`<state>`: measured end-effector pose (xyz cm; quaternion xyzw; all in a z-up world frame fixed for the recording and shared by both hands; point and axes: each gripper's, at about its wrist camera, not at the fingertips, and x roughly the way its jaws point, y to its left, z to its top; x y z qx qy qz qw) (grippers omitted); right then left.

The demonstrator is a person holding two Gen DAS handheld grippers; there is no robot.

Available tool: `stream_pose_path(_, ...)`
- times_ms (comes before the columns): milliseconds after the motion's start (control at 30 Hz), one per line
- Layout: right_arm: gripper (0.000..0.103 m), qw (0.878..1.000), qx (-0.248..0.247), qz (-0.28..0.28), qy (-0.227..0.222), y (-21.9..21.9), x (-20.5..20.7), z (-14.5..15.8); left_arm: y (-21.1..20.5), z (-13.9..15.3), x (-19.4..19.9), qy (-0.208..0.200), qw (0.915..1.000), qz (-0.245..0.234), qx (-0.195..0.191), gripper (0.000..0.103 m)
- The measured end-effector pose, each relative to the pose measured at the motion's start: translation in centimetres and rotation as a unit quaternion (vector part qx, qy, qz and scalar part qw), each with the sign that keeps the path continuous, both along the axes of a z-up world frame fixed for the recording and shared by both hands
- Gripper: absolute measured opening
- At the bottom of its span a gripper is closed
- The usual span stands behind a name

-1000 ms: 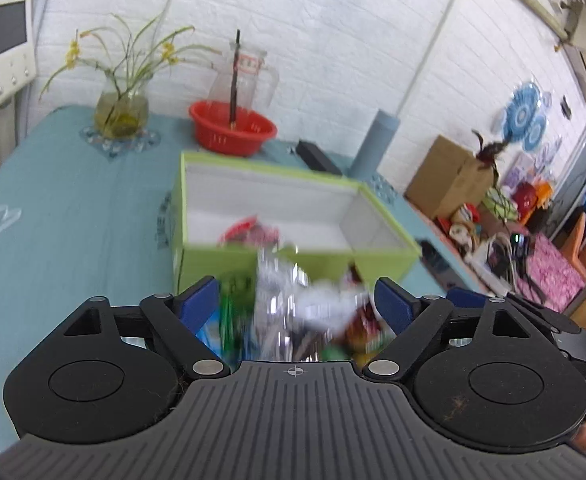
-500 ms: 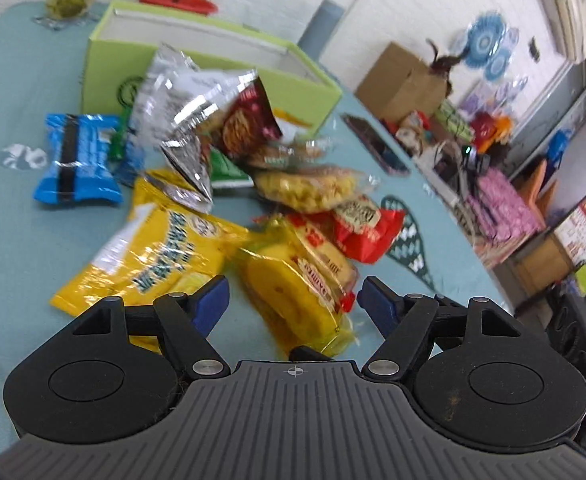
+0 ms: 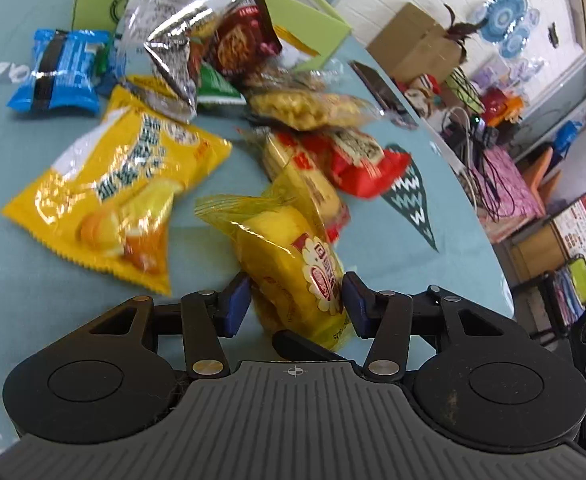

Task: Organize snacks
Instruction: 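Grasp the yellow bread packet with the left gripper, then lower the yellow bread packet into the green box and open the left gripper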

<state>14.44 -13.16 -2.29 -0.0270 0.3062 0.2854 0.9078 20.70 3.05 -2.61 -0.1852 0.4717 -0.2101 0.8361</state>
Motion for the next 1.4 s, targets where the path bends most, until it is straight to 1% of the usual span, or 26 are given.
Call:
stream_pose_path(33, 0.058, 1.000, 0.000, 0.002, 0.004, 0.0, -0.2, 0.1, 0.0, 0.0, -0.1, 0.000, 1.0000, -0.002, 0.000, 0.033)
stream_pose_path(67, 0.062, 1.000, 0.008, 0.003, 0.011, -0.1, -0.1, 0.2, 0.0, 0.2, -0.2, -0.003, 1.0000, 0.000, 0.006, 0.038)
stream_pose_path(100, 0.065, 1.000, 0.021, 0.002, 0.012, -0.3, 0.0, 0.4, 0.0, 0.4, -0.2, -0.009, 0.9998, 0.007, 0.017, 0.051)
stream_pose_path(133, 0.069, 0.999, 0.033, -0.002, 0.012, -0.6, 0.1, 0.6, 0.1, 0.7, -0.2, -0.015, 0.9993, 0.019, 0.028, 0.057)
stream_pose_path(167, 0.070, 0.999, 0.035, -0.010, 0.010, -0.9, 0.2, 0.7, 0.4, 0.9, -0.3, -0.021, 0.9987, 0.030, 0.034, 0.063)
stream_pose_path(200, 0.071, 0.999, 0.031, -0.017, 0.008, -1.0, 0.4, 0.7, 0.7, 1.0, -0.3, -0.025, 0.9984, 0.036, 0.035, 0.064)
stream_pose_path(267, 0.072, 0.999, 0.028, -0.022, 0.013, -1.0, 1.1, 0.3, 1.0, 0.8, -0.1, -0.020, 0.9988, 0.039, 0.024, 0.064)
stream_pose_path(333, 0.071, 1.000, 0.020, -0.016, 0.016, -0.5, 1.6, -0.2, 0.9, 0.4, 0.1, -0.013, 0.9989, 0.040, 0.021, 0.063)
stream_pose_path(367, 0.071, 1.000, 0.015, -0.012, 0.017, -0.2, 1.7, -0.4, 0.7, 0.3, 0.1, -0.018, 0.9988, 0.039, 0.023, 0.062)
stream_pose_path(400, 0.070, 1.000, 0.009, -0.008, 0.004, 0.1, 1.8, -0.6, 0.4, 0.3, 0.1, -0.022, 0.9987, 0.037, 0.028, 0.058)
stream_pose_path(433, 0.069, 1.000, -0.003, -0.004, -0.006, 0.6, 1.7, -0.7, 0.2, 0.3, 0.2, -0.026, 0.9989, 0.030, 0.027, 0.051)
stream_pose_path(467, 0.061, 1.000, -0.014, -0.001, -0.012, 1.0, 1.5, -0.6, 0.2, 0.2, 0.3, -0.021, 0.9994, 0.023, 0.013, 0.039)
stream_pose_path(500, 0.057, 1.000, -0.016, 0.002, -0.012, 1.2, 1.4, -0.5, 0.2, 0.3, 0.3, -0.018, 0.9996, 0.020, 0.000, 0.032)
stream_pose_path(567, 0.054, 1.000, -0.018, 0.006, -0.013, 1.1, 1.1, -0.2, 0.0, 0.8, 0.3, -0.024, 0.9997, 0.011, 0.003, 0.029)
stream_pose_path(633, 0.053, 1.000, -0.004, 0.005, -0.013, 0.6, 1.3, 0.8, -0.2, 2.0, 0.4, -0.037, 0.9993, 0.003, 0.000, 0.029)
stream_pose_path(667, 0.053, 1.000, -0.001, 0.005, -0.018, 0.4, 1.6, 1.5, -0.3, 2.9, 0.8, -0.049, 0.9988, 0.000, -0.003, 0.029)
stream_pose_path(733, 0.053, 0.999, 0.004, 0.002, -0.045, -0.1, 2.6, 3.3, -0.4, 4.9, 1.8, -0.078, 0.9969, -0.004, -0.007, 0.029)
stream_pose_path(833, 0.053, 0.995, -0.001, 0.001, -0.097, -0.2, 5.7, 6.0, -0.7, 8.5, 5.5, -0.120, 0.9928, -0.003, -0.008, 0.029)
stream_pose_path(933, 0.053, 0.990, -0.013, -0.005, -0.141, -0.2, 10.3, 8.4, -1.2, 11.5, 10.7, -0.151, 0.9885, -0.003, -0.001, 0.029)
stream_pose_path(1000, 0.053, 0.989, -0.009, -0.009, -0.147, -0.5, 14.2, 9.7, -1.6, 12.9, 14.5, -0.159, 0.9873, 0.002, 0.007, 0.029)
stream_pose_path(1067, 0.053, 0.991, 0.001, -0.010, -0.137, -0.8, 18.3, 10.5, -1.9, 13.4, 18.2, -0.158, 0.9873, 0.008, 0.015, 0.029)
stream_pose_path(1167, 0.053, 0.994, 0.004, -0.010, -0.108, -1.0, 24.2, 10.0, -1.9, 12.3, 23.9, -0.130, 0.9911, 0.019, 0.020, 0.029)
stream_pose_path(1233, 0.052, 0.996, 0.003, -0.011, -0.089, -1.0, 27.0, 9.0, -1.7, 11.0, 26.7, -0.109, 0.9935, 0.025, 0.017, 0.029)
stream_pose_path(1333, 0.054, 0.998, -0.004, -0.009, -0.068, -0.5, 30.2, 7.4, -1.4, 8.6, 29.5, -0.094, 0.9949, 0.032, 0.020, 0.030)
stream_pose_path(1367, 0.057, 0.998, -0.006, -0.012, -0.066, -0.4, 30.8, 7.0, -1.2, 8.1, 30.1, -0.093, 0.9947, 0.037, 0.022, 0.033)
stream_pose_path(1400, 0.060, 0.998, -0.010, -0.017, -0.068, -0.4, 31.3, 6.8, -1.0, 7.7, 30.7, -0.094, 0.9944, 0.040, 0.027, 0.044)
